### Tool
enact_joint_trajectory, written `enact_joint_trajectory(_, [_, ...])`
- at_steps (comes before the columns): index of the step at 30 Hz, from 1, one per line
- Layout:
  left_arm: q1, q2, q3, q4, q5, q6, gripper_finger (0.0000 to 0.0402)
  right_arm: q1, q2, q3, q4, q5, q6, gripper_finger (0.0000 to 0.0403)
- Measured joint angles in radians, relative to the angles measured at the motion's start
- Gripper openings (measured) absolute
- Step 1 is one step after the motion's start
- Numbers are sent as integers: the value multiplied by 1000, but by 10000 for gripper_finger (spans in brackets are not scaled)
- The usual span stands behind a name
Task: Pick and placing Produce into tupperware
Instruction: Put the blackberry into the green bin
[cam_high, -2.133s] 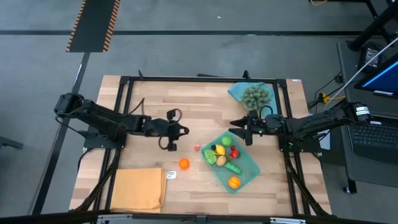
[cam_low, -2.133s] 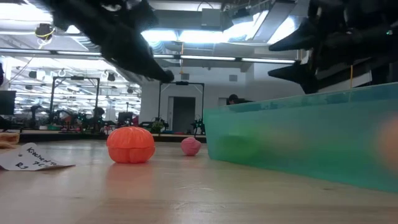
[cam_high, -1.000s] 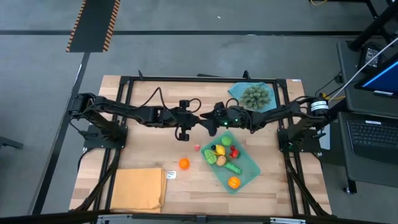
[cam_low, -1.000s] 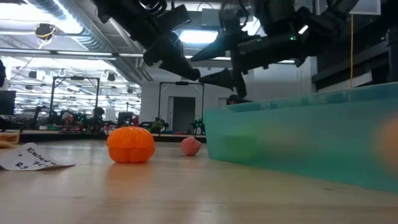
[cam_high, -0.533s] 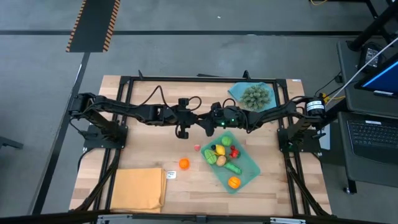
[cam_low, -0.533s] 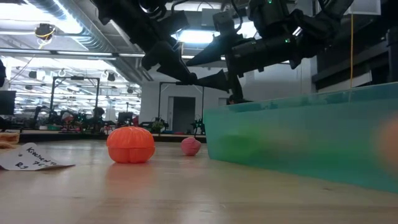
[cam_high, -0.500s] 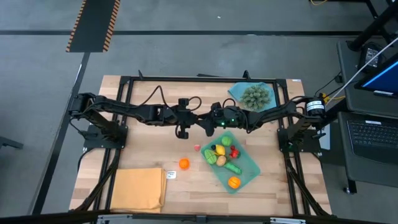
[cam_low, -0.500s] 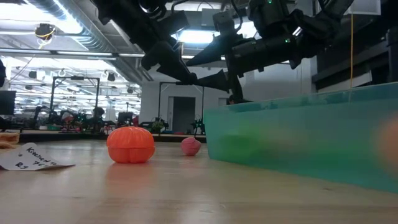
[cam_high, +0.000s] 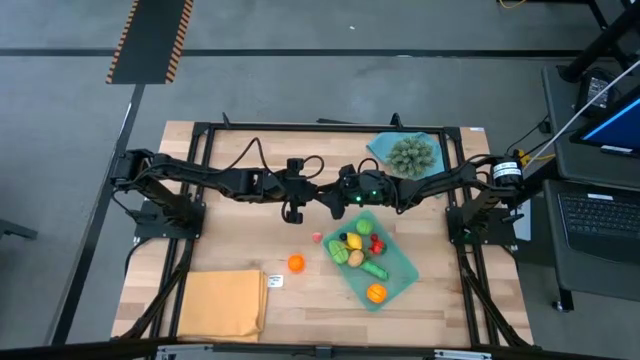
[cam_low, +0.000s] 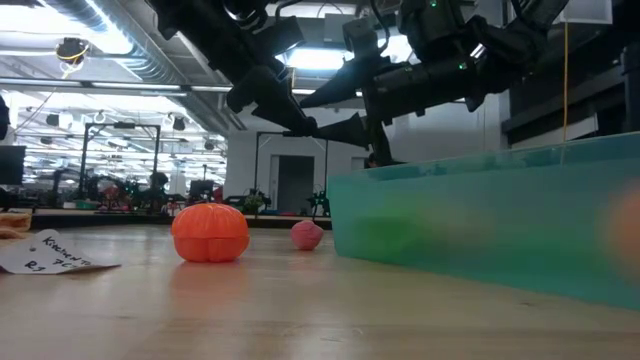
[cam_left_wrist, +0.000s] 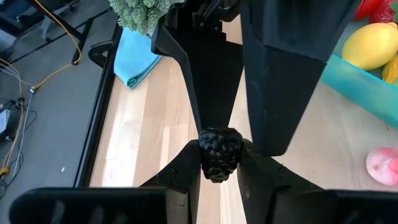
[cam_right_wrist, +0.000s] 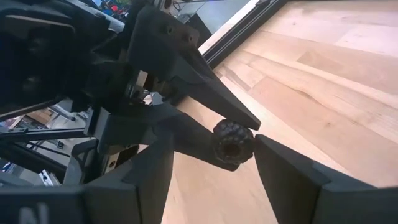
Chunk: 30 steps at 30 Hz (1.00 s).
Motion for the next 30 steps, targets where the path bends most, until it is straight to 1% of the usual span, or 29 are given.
enact_joint_trajectory(12, [0,-1,0,0,1,0,74,0,0,-2,-6,3,-2,155])
enact_joint_trajectory(16, [0,-1,0,-1,4,-1,74,-1,0,-2,-7,5,-2,139])
enact_joint_trajectory(19, [1,-2,-1,-3,36,-2,74,0,0,-3,-12,2,-2,127])
enact_joint_trajectory(24, [1,-2,-2,-4,41,-2,74,-1,0,-3,-19,0,-4,104])
enact_joint_trajectory(27, [1,-2,-2,-5,42,-3,74,0,0,-3,-20,1,-6,98])
enact_joint_trajectory(30, [1,-2,-2,-5,43,-3,74,0,0,-3,-20,5,-7,106])
